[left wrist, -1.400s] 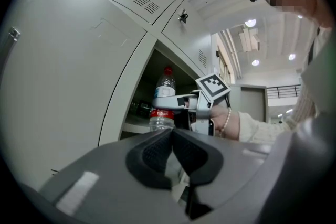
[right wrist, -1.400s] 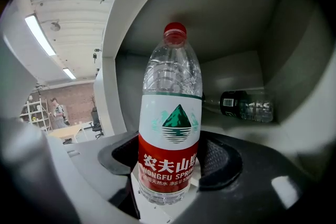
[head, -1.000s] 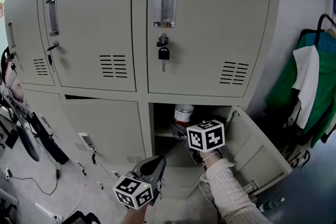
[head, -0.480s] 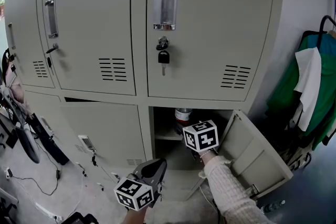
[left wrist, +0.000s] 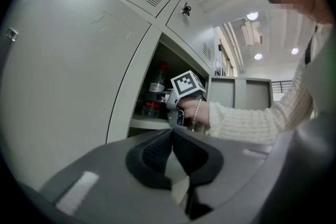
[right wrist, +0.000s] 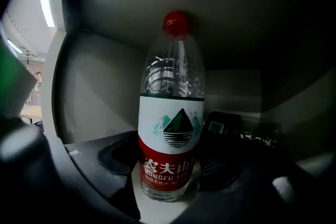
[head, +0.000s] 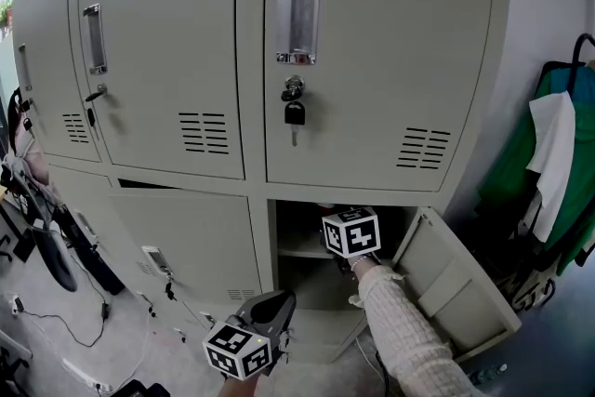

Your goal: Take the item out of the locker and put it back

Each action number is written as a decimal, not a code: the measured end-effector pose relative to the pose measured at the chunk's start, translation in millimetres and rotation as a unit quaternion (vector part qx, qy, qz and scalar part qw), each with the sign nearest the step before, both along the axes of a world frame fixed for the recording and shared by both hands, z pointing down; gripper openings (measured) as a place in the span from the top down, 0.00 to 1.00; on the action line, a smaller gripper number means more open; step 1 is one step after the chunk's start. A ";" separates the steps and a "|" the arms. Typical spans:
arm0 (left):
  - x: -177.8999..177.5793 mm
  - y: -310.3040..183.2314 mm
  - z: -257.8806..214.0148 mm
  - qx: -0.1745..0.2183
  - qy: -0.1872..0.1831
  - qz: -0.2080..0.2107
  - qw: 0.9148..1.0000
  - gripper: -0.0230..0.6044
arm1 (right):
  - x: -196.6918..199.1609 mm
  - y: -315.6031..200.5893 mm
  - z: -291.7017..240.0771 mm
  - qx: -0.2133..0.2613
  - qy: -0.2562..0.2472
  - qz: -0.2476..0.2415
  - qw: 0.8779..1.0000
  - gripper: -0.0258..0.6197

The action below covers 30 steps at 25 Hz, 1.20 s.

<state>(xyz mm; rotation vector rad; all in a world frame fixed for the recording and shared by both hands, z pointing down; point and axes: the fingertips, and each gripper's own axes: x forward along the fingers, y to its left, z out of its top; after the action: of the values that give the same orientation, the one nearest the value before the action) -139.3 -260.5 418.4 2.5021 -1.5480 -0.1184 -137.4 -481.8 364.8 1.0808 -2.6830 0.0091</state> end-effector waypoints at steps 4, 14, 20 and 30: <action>-0.3 -0.7 1.6 -0.003 -0.001 0.001 1.000 0.95 | -1.2 -5.0 1.2 -0.013 0.001 0.002 1.000 0.47; 6.7 -3.1 -0.4 -0.001 -0.009 0.015 1.000 0.95 | 4.3 6.3 -1.3 0.025 0.021 0.003 0.999 0.36; 8.8 -12.9 -7.9 0.009 -0.012 0.019 1.000 0.95 | 23.7 34.5 -8.6 0.057 0.003 0.006 0.998 0.34; 30.0 -25.5 -16.8 0.021 -0.013 0.045 0.999 0.95 | 65.3 118.3 -24.5 0.090 -0.057 -0.010 0.994 0.49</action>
<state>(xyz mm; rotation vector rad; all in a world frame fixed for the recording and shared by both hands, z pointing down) -109.2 -286.0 401.6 2.6108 -1.4545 -0.1079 -72.0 -363.5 340.2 1.1376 -2.8407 -0.1844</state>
